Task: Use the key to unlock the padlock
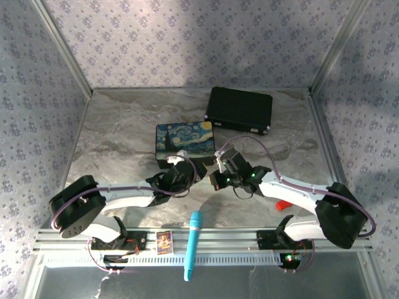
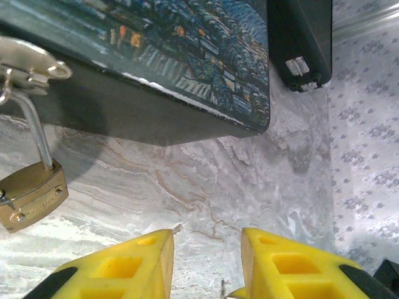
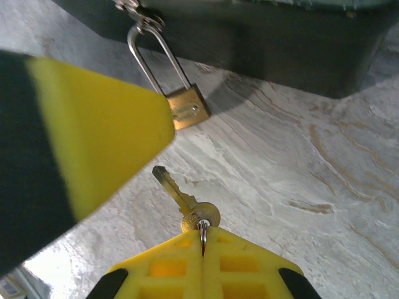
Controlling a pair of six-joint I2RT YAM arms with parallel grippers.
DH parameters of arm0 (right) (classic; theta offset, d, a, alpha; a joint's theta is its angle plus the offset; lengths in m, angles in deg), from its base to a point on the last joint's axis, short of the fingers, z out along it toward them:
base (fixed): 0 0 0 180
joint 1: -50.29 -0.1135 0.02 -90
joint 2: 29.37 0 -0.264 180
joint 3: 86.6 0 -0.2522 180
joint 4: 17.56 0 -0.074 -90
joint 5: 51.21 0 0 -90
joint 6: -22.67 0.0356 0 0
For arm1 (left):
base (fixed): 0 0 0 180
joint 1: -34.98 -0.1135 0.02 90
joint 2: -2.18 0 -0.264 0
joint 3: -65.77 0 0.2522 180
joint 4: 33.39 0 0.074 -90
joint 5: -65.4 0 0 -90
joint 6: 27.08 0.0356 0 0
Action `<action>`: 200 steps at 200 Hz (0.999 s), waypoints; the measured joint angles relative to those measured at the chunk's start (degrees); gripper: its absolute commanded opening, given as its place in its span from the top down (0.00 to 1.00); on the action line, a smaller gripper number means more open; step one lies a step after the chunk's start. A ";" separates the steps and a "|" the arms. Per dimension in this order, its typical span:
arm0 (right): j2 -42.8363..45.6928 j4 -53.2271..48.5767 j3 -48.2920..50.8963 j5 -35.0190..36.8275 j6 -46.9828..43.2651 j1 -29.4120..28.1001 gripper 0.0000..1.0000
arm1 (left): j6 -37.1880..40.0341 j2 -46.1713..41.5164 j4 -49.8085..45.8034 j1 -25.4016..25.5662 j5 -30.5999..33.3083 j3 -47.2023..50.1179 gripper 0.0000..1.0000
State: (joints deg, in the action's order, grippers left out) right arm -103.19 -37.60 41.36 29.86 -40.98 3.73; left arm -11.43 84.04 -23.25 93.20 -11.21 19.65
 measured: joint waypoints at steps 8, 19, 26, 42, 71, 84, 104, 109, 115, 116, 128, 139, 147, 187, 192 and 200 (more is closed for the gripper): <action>0.28 0.44 0.00 -0.13 0.20 -0.09 1.00 | -0.63 0.00 0.33 0.00 0.09 0.44 0.70; 0.35 0.79 0.00 -0.15 0.42 -0.09 1.00 | -1.18 0.00 0.37 0.00 0.09 0.55 0.72; 0.35 0.81 0.00 -0.20 0.48 -0.09 1.00 | -1.36 0.00 0.50 0.04 0.09 0.55 0.74; 0.35 0.98 0.00 -0.44 0.83 -0.09 1.00 | -1.86 0.00 0.96 0.09 0.00 0.55 0.78; 0.35 1.68 0.00 -0.98 1.27 -0.09 1.00 | -2.51 0.00 2.14 0.09 -0.35 0.55 0.87; 0.35 2.05 0.00 -1.01 1.27 -0.09 1.00 | -2.86 0.07 2.86 0.09 -0.83 0.55 0.91; 0.35 2.29 0.00 -0.96 1.29 -0.09 1.00 | -3.06 0.37 3.37 0.07 -1.57 0.55 1.00; 0.35 2.25 0.00 -0.98 1.29 -0.09 1.00 | -3.15 0.50 3.37 0.07 -1.64 0.55 1.00; 0.33 2.23 0.00 -0.96 1.31 -0.07 0.98 | -3.10 0.59 3.39 0.09 -1.68 0.55 1.00; 0.33 2.23 0.00 -0.98 1.33 -0.07 0.96 | -3.08 0.59 3.39 0.07 -1.68 0.55 1.00; 0.33 2.27 0.00 -1.01 1.73 0.04 0.63 | -3.10 0.57 3.41 0.07 -1.64 0.55 1.00; 0.46 3.74 0.68 -1.84 2.71 0.85 0.32 | -2.97 0.26 3.52 0.02 -1.40 0.74 1.00; 0.92 5.55 2.10 -2.80 3.74 1.95 0.03 | -2.58 -0.66 3.80 -0.22 -1.42 1.29 1.00; 7.17 21.18 12.35 -12.26 13.44 11.02 0.02 | 1.95 -8.07 8.24 -3.48 -2.43 6.86 1.00; 7.39 22.88 12.46 -13.44 14.53 11.67 0.03 | 2.67 -8.94 8.81 -3.96 -2.51 7.26 1.00; 7.45 26.14 12.50 -15.54 16.39 12.37 0.05 | 3.80 -10.29 9.53 -4.52 -2.82 7.67 1.00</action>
State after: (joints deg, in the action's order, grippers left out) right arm -95.74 -11.46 53.86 14.32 -24.59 16.10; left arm -7.63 73.75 -13.72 88.68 -14.03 27.32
